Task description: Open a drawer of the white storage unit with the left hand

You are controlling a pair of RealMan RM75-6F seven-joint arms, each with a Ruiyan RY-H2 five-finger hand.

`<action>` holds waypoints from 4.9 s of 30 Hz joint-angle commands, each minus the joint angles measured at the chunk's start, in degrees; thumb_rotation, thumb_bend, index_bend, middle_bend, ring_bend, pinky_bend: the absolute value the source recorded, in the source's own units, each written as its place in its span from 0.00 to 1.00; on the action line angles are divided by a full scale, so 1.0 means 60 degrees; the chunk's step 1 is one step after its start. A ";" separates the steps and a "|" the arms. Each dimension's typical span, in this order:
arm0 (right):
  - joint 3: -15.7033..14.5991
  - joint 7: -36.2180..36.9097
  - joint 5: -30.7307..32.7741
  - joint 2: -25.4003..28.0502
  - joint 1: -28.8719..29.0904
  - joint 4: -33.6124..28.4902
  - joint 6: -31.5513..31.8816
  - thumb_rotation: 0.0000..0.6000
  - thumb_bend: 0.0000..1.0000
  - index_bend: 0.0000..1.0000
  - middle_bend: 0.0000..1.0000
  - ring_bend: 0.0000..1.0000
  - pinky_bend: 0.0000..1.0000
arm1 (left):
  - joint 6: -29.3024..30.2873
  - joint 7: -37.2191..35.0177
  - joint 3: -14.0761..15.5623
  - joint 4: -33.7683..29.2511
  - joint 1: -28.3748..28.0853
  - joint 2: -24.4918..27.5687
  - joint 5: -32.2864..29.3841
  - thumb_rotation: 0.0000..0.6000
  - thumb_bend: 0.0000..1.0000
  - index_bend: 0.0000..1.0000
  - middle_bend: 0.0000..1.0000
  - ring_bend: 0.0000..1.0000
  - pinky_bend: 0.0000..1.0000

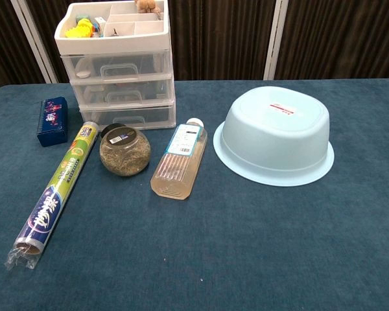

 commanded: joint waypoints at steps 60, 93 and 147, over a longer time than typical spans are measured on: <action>0.0036 0.1268 0.0114 0.0510 0.0083 -0.0458 -0.0164 1.00 0.12 0.00 0.00 0.00 0.00 | -0.4371 -0.0414 -0.4958 0.0772 -0.7035 -0.5278 -1.0709 1.00 0.68 0.05 0.97 0.89 0.87; 0.0035 0.1386 0.0118 0.0541 0.0061 -0.0489 -0.0136 1.00 0.12 0.00 0.00 0.00 0.00 | -0.5614 -0.1373 -0.5715 0.2404 -0.7748 -0.6093 -1.1131 1.00 0.69 0.27 0.98 0.89 0.87; -0.0004 0.1324 0.0147 0.0494 0.0036 -0.0583 -0.0193 1.00 0.12 0.00 0.00 0.00 0.00 | -0.2745 0.4928 -0.3967 -0.0219 -0.7726 -0.3622 -0.9571 1.00 0.74 0.23 1.00 0.92 0.90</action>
